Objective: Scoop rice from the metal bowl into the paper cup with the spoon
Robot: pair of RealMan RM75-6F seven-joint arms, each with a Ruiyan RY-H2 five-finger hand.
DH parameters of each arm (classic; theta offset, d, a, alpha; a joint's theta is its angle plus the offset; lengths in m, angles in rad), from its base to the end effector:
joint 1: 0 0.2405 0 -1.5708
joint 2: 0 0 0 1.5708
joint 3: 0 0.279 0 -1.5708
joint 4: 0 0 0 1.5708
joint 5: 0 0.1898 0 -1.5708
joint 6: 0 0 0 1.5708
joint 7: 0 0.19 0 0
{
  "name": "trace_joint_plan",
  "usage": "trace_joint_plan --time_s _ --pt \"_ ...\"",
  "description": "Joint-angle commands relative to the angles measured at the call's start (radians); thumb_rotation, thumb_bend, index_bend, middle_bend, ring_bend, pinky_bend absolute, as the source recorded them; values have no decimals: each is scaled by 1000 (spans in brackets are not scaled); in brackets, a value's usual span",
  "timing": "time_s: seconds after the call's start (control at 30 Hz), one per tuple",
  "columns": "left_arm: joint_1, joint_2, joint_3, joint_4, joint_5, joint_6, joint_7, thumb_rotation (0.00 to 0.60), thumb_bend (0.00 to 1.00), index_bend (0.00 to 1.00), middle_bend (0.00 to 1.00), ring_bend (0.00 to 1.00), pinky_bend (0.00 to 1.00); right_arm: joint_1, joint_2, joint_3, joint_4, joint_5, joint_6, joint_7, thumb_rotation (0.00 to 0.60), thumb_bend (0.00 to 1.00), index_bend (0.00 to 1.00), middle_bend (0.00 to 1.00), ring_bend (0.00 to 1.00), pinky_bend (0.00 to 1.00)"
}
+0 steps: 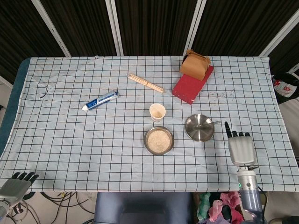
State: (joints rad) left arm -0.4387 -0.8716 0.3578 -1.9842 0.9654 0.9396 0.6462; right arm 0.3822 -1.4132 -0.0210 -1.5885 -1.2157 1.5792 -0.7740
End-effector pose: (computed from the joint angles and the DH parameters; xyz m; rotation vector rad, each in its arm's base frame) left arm -0.3566 0.1773 0.1363 -1.8834 -1.1224 0.1425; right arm -0.2763 -0.2987 0.1035 1.4820 -0.4828 0.5447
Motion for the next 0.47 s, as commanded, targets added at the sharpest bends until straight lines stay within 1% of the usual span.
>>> trace_joint_plan --time_s 0.03,0.13,0.27,0.37,0.47 --pt "22 -1 -18 1 66 27 -54 600 62 0 0 0 0 -101 111 -89 -66 -140 89 150 600 254 3 120 126 253" --pt "71 -19 -50 30 220 109 -164 600 60 0 0 0 0 -156 144 -125 -67 -195 134 233 600 208 0 60 87 234" --pt "160 -82 -87 162 474 307 -320 600 50 0 0 0 0 -218 188 -163 -59 -256 173 313 600 146 0 28 63 225" --pt "210 -136 -120 262 571 441 -376 600 42 0 0 0 0 -250 201 -171 -34 -303 204 352 600 130 0 18 53 224" --pt "246 -183 -154 331 618 536 -415 600 40 0 0 0 0 -270 194 -160 4 -329 217 404 600 147 0 19 53 224"
